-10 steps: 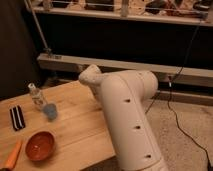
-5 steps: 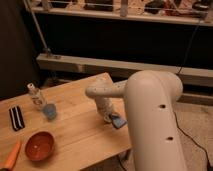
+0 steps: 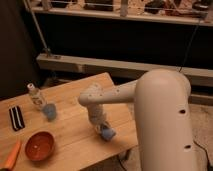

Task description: Wipe the white sponge on the table

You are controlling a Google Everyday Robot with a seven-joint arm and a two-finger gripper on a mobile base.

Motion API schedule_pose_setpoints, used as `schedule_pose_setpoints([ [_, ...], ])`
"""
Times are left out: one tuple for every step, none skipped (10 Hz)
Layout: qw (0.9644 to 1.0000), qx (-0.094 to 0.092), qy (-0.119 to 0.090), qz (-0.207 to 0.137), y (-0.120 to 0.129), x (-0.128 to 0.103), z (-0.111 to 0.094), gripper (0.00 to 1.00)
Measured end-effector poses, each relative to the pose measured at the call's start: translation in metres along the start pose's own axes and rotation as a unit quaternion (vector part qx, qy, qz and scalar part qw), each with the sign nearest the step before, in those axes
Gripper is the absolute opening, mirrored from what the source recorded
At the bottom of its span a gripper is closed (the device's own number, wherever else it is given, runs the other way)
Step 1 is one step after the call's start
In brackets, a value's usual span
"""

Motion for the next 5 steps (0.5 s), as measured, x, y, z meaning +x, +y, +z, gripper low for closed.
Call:
schedule_pose_setpoints([
  [0.9997, -0.006, -0.003, -0.025, 0.017, -0.004, -0.004, 0.00],
  [0.9989, -0.010, -0.004, -0.045, 0.030, -0.008, -0.006, 0.00],
  [0.9979, -0.014, -0.004, -0.063, 0.044, -0.013, -0.008, 0.00],
  [0.9964, -0.018, -0.006, -0.083, 0.058, -0.021, -0.009, 0.00],
  [0.9944, -0.021, -0.009, -0.103, 0.074, -0.032, -0.011, 0.00],
])
